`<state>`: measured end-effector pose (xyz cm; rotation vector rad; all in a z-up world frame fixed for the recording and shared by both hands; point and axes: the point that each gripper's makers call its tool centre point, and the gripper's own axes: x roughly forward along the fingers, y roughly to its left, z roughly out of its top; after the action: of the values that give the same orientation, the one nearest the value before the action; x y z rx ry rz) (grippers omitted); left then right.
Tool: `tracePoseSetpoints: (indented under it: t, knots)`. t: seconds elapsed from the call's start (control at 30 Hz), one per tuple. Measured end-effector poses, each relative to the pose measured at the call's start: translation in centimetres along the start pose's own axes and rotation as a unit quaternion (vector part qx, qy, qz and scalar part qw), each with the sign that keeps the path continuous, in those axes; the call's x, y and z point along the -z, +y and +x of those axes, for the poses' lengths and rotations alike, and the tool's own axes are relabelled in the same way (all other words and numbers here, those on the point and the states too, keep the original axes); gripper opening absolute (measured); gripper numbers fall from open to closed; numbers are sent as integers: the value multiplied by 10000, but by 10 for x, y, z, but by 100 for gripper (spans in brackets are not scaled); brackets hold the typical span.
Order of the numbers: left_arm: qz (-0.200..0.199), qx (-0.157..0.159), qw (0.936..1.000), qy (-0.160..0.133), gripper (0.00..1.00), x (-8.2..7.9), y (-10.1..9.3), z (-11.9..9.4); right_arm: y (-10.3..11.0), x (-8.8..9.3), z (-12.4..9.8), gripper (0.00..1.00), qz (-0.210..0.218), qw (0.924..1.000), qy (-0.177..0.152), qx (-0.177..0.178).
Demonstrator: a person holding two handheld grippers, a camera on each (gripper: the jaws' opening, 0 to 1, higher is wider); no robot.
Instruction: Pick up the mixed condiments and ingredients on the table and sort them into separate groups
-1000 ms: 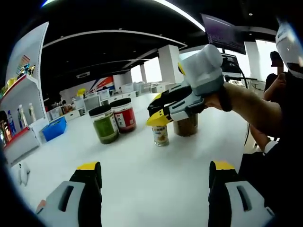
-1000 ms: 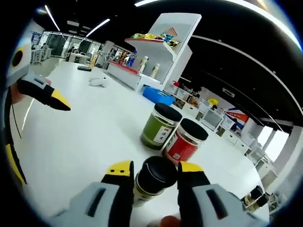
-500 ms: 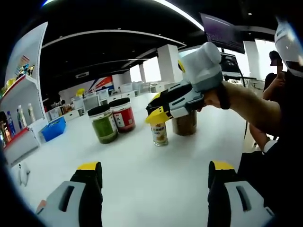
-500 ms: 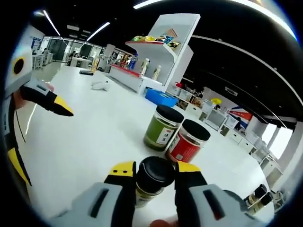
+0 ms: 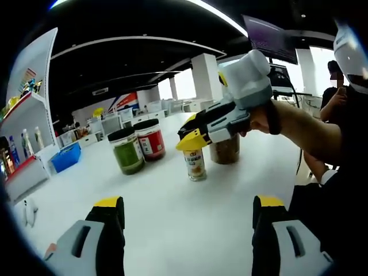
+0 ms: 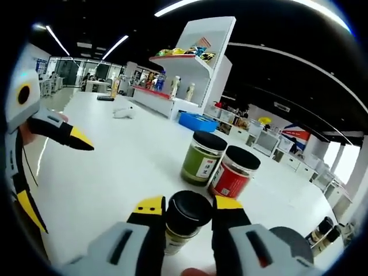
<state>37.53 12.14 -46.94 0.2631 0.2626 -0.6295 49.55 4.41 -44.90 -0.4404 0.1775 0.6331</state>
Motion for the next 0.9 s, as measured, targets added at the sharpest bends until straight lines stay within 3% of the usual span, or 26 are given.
tracePoseSetpoints:
  t: [0.9]
  knots:
    - [39,7,10000,11,91,-1,-1,-1,-12,-34,-24,27,311,9983,-497,-45]
